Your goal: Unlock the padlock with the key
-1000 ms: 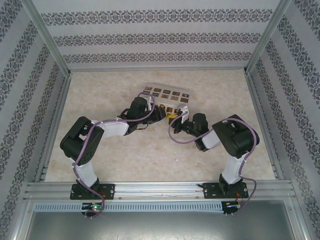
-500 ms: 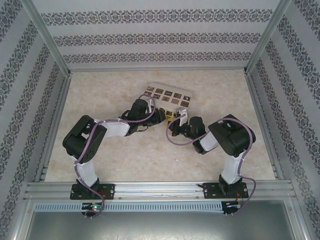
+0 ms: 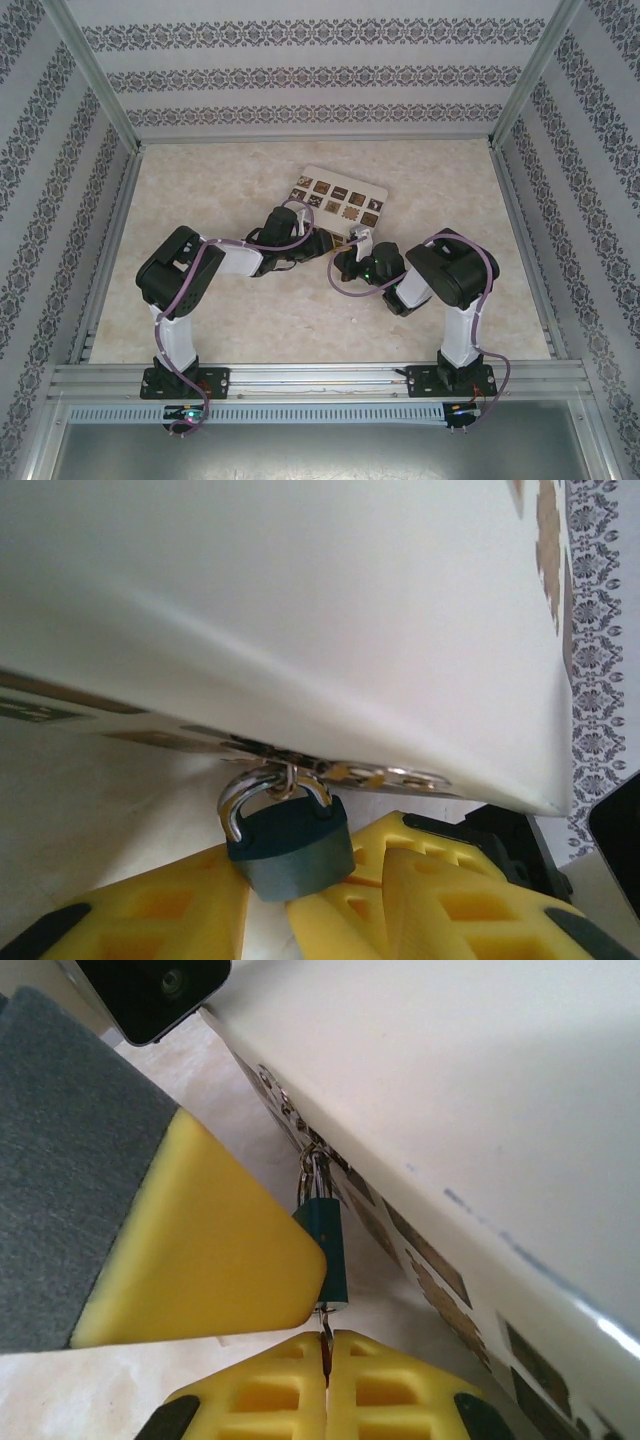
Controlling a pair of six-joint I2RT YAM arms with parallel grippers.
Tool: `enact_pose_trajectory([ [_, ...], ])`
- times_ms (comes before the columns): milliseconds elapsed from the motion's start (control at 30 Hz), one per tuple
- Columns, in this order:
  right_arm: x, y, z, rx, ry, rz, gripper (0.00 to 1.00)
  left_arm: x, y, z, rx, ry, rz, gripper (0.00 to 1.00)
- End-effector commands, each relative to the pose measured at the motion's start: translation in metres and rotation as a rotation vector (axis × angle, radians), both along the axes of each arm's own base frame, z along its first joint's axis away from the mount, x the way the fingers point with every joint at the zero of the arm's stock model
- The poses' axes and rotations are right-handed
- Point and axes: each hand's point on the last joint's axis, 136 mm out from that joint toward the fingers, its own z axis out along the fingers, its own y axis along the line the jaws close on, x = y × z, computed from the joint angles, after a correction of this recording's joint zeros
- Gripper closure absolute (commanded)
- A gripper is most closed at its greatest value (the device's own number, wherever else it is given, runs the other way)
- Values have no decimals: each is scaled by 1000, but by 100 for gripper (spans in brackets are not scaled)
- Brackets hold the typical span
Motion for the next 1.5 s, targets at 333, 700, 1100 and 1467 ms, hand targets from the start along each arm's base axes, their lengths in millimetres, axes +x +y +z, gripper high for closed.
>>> enact_pose_trajectory([
  [333, -5, 5, 4, 50, -3, -1, 100, -10, 16, 39, -25, -103, -39, 48],
  [700, -3, 8, 13, 129, 53, -32, 100, -7, 70, 72, 15, -272, 122, 46],
  [1100, -5, 13, 24, 255, 162, -76, 100, -4, 86, 82, -119, -307, 247, 46],
  [1467, -2, 15, 39, 369, 234, -113, 100, 2, 75, 69, -178, -213, 241, 48],
])
